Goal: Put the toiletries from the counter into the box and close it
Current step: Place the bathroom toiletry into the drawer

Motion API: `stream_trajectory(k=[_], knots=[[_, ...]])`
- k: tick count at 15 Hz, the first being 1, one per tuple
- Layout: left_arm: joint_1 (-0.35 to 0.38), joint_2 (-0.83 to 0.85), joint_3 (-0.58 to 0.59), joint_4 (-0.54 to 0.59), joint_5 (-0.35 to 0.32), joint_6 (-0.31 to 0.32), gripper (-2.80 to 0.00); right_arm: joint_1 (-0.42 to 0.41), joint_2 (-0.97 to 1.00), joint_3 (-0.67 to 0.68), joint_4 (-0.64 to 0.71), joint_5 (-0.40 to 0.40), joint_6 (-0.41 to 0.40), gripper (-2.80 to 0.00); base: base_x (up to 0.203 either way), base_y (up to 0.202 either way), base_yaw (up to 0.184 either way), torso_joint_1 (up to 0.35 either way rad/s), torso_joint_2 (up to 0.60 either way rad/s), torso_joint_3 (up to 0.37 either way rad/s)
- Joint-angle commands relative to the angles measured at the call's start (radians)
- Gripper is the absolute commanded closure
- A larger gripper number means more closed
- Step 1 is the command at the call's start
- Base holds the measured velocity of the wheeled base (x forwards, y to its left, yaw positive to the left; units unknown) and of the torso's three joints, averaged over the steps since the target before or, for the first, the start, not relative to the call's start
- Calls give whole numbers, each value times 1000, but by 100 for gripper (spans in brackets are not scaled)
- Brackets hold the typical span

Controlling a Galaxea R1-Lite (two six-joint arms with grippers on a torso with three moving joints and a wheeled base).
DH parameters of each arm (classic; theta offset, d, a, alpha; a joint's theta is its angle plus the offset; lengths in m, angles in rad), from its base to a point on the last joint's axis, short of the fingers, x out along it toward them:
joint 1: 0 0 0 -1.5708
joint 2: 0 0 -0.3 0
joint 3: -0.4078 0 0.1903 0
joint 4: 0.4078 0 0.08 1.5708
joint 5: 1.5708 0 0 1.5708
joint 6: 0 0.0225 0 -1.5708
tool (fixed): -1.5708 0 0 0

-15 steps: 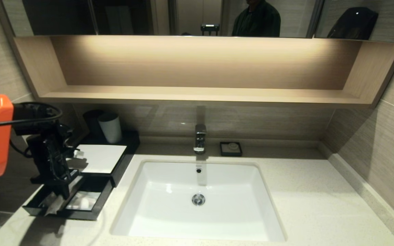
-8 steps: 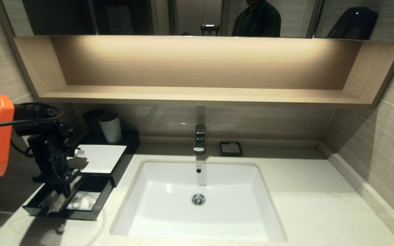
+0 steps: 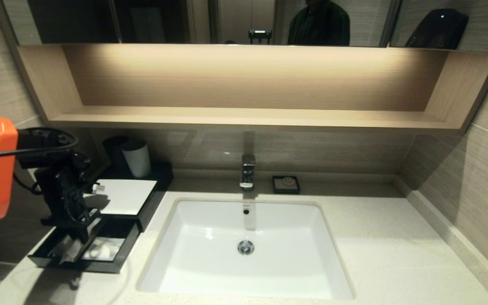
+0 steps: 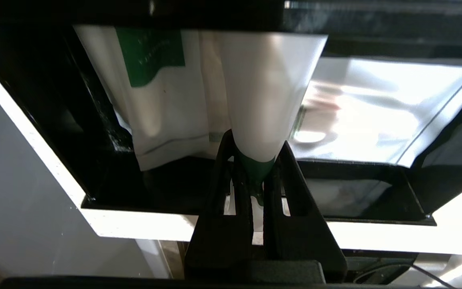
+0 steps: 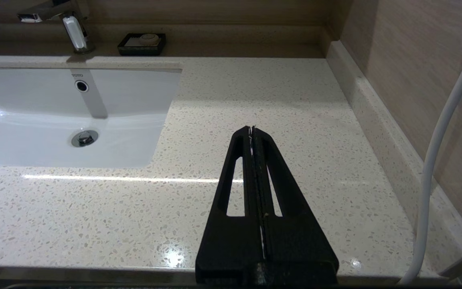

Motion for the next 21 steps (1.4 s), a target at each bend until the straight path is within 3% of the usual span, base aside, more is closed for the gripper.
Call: stream_trajectory(k=[1, 21], knots=[[0, 0, 0, -4, 0, 2, 0, 0, 0, 0, 0, 0, 0, 0, 0, 0, 0, 0, 0, 0], [0, 3, 0, -77, 0, -10, 0, 1, 0, 0, 0, 0, 0, 0, 0, 0, 0, 0, 0, 0]])
